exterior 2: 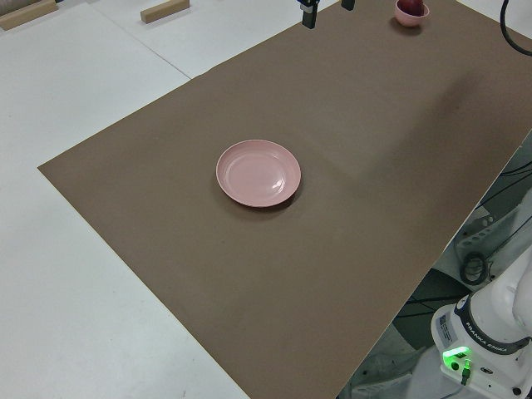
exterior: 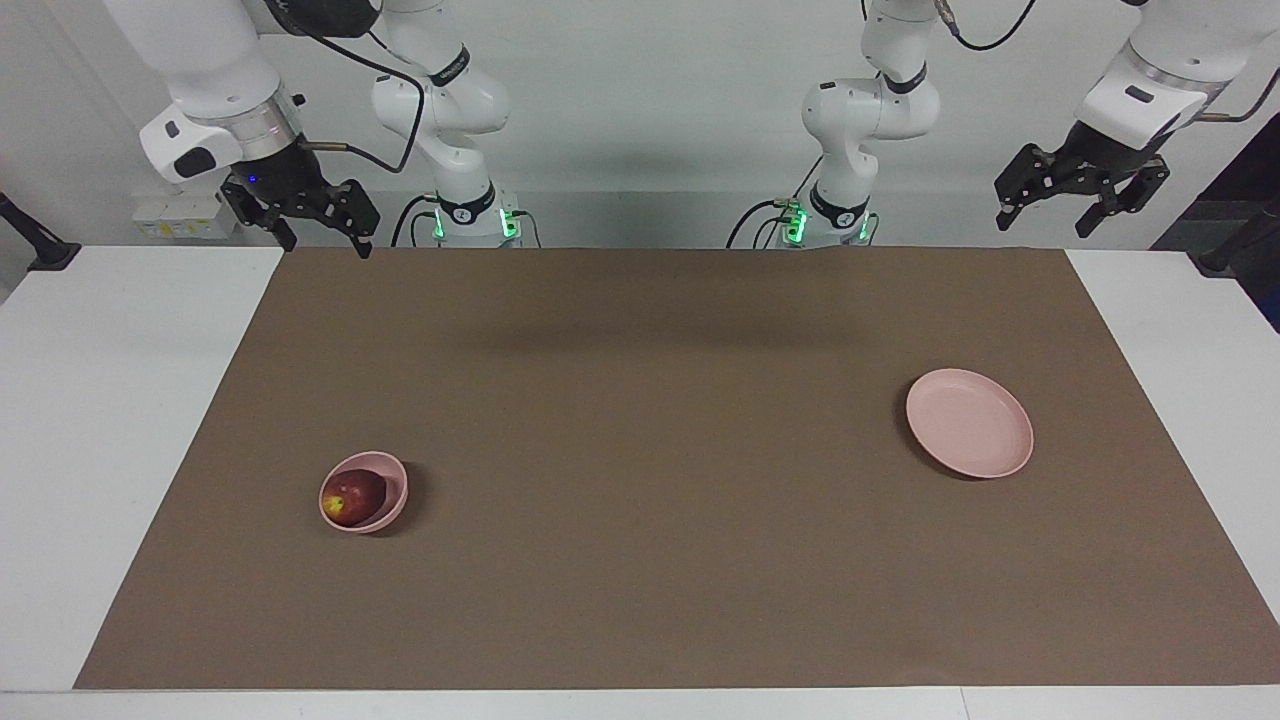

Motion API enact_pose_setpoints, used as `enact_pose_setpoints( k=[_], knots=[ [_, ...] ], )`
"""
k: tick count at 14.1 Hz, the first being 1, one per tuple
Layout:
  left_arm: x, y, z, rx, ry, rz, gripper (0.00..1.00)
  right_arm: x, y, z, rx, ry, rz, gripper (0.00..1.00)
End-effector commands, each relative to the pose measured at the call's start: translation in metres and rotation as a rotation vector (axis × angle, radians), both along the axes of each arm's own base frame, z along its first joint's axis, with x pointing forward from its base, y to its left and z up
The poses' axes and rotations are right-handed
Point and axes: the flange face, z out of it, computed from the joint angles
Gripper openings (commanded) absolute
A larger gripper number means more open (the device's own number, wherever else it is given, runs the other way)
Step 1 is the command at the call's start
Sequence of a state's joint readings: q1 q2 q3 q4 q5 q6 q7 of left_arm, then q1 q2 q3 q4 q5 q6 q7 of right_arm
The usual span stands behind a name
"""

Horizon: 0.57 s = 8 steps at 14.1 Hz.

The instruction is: Move apple from plate to bowl

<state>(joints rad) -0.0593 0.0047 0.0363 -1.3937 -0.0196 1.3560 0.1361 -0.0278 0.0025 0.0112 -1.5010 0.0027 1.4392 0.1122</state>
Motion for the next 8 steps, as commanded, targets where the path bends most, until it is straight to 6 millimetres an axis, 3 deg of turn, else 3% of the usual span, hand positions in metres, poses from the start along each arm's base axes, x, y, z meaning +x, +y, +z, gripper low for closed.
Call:
enact_pose_setpoints(
  k=[1, 8],
  knots=[
    [-0.0077, 0.0038, -0.0005, 0.0, 0.007, 0.007, 1.0, 0.0071, 0.0009, -0.0001, 0.026, 0.007, 0.01, 1.0],
    [-0.0082, 0.0039, 0.0003, 0.0, 0.005, 0.007, 1.0, 0.0067, 0.0007, -0.0024, 0.024, 0.006, 0.008, 1.0]
  ],
)
